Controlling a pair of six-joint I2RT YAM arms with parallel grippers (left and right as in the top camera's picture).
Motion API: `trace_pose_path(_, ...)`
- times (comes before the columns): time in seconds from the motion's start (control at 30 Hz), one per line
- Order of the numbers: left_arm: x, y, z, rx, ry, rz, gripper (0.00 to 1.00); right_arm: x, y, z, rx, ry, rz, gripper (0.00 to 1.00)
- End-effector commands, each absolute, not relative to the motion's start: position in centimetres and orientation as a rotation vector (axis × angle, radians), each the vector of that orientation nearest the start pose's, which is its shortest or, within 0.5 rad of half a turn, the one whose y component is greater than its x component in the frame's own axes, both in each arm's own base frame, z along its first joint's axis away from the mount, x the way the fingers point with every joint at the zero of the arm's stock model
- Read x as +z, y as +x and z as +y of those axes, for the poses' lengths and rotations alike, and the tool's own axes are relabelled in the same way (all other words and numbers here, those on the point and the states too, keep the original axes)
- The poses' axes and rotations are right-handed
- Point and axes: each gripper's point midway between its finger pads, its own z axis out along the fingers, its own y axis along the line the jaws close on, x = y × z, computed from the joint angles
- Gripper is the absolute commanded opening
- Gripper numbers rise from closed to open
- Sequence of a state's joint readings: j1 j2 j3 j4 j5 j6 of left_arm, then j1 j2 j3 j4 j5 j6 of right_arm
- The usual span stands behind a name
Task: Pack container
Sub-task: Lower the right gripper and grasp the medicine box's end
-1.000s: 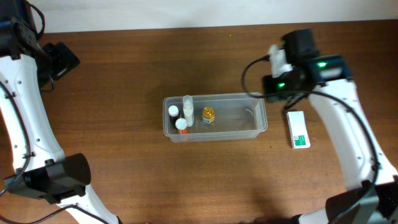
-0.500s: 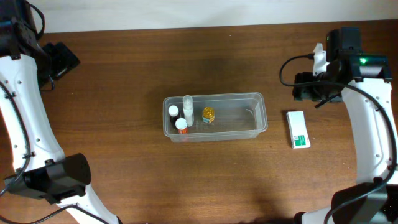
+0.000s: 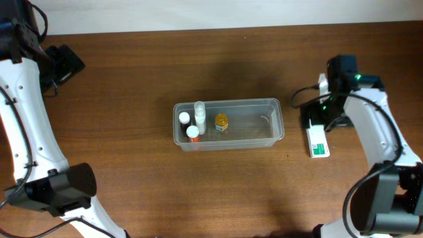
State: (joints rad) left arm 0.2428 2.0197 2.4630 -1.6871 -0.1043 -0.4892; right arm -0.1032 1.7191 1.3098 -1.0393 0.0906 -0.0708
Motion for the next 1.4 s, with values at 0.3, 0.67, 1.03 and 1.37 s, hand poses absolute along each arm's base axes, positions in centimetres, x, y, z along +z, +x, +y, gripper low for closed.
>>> trace_pose_path(0.3,28.5,39.1,11.6,0.085,-1.002,2.599,1.00,2.2,31.7,-5.7,-0.147,0.059,3.010,0.98)
trace_pose_path(0.67,28.5,39.1,11.6,0.085,-1.002,2.599,1.00,2.1,31.7,-2.9,0.169,0.129,2.996,0.98)
trace_pose_path(1.03,28.5,39.1,11.6,0.085,-1.002,2.599,1.00,2.3,31.1,-1.0,0.333,0.215,3.011,0.99)
trace_pose_path(1.37,28.5,39.1,11.6,0.085,-1.002,2.599,1.00,2.0,31.2,-3.2,0.144,0.327,3.010,0.99)
